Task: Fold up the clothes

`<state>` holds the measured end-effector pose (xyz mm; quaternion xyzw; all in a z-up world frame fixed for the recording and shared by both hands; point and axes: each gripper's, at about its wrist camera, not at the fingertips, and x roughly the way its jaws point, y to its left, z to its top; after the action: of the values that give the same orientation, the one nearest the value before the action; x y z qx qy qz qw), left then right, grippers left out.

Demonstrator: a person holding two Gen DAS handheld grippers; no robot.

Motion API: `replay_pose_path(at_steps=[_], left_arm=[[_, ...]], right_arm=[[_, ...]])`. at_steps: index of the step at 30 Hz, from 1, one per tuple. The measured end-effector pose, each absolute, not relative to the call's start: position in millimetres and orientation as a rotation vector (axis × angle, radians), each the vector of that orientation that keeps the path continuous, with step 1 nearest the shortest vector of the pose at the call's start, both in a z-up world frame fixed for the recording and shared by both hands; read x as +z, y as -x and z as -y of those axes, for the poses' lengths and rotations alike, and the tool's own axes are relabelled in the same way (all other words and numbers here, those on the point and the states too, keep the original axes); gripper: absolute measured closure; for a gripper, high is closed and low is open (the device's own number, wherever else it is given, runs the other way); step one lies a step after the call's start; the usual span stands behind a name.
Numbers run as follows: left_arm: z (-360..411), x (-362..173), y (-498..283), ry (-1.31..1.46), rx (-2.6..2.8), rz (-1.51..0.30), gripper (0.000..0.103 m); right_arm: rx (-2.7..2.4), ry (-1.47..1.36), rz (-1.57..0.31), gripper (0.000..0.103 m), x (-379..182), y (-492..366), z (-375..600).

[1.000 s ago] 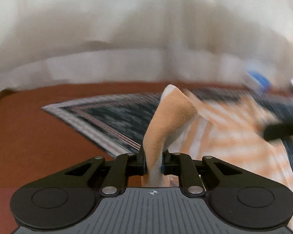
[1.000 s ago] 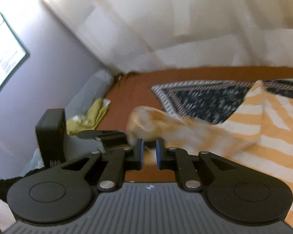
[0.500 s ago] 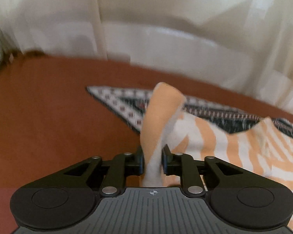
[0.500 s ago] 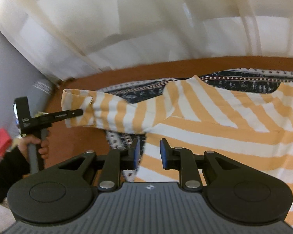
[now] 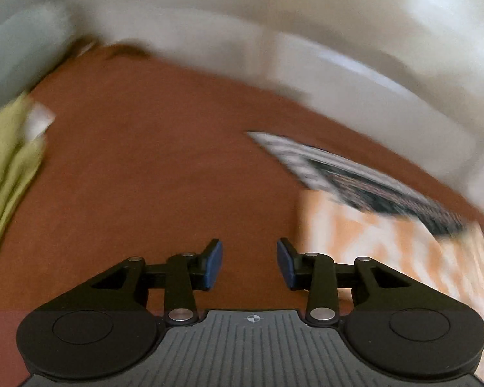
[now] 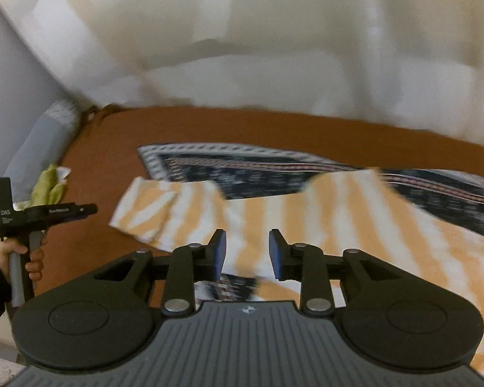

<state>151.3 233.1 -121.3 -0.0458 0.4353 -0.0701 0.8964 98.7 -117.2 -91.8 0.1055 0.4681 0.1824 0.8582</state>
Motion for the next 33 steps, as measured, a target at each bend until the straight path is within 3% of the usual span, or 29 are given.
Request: replay_pose_path(at_steps=[5,8,18,19,20,21,28,33], left_arm=[[-176.3,-129.6,-140.7,-0.128,-0.328,-0.846,0.040],[-164.6,-144.3,-140.3,-0.184,-0.338,-0.875,0.040],[-208.1,-155.9,-126.8,-0.057,-0.308,-0.942,0.037],[-212.3,-156.6,-125.4,-0.047,-0.304,-0.946,0.037],[-216.5,-156.2,-123.0,-0.034,-0.298,-0.949,0.036],[-220.4,-156.4,-121.0,-0.019,-0.293,-0.950,0.036],[-237.6,-159.2,-106.3,0.063,-0.249,-0.966,0.034],[-245.1,-158.8,-97.4,0.072,-0.220,-0.969,0.032]], right_arm=[[0.495,-0.250,-1.028,0.070,-117.3,-131.2,59.2],[0.537,-0.224,-1.038,0.061,-130.6,-155.9,22.1],[0.531,-0.152,-1.105,0.060,-175.9,-197.7,-30.3],[0.538,-0.149,-1.105,0.064,-175.0,-198.2,-32.1],[0.551,-0.144,-1.113,0.076,-173.5,-199.1,-34.1],[0.571,-0.141,-1.111,0.099,-169.6,-199.5,-37.6],[0.770,-0.183,-1.010,0.100,-126.5,-204.3,-93.3],[0.922,-0.199,-1.029,0.099,-130.8,-195.3,-159.5]])
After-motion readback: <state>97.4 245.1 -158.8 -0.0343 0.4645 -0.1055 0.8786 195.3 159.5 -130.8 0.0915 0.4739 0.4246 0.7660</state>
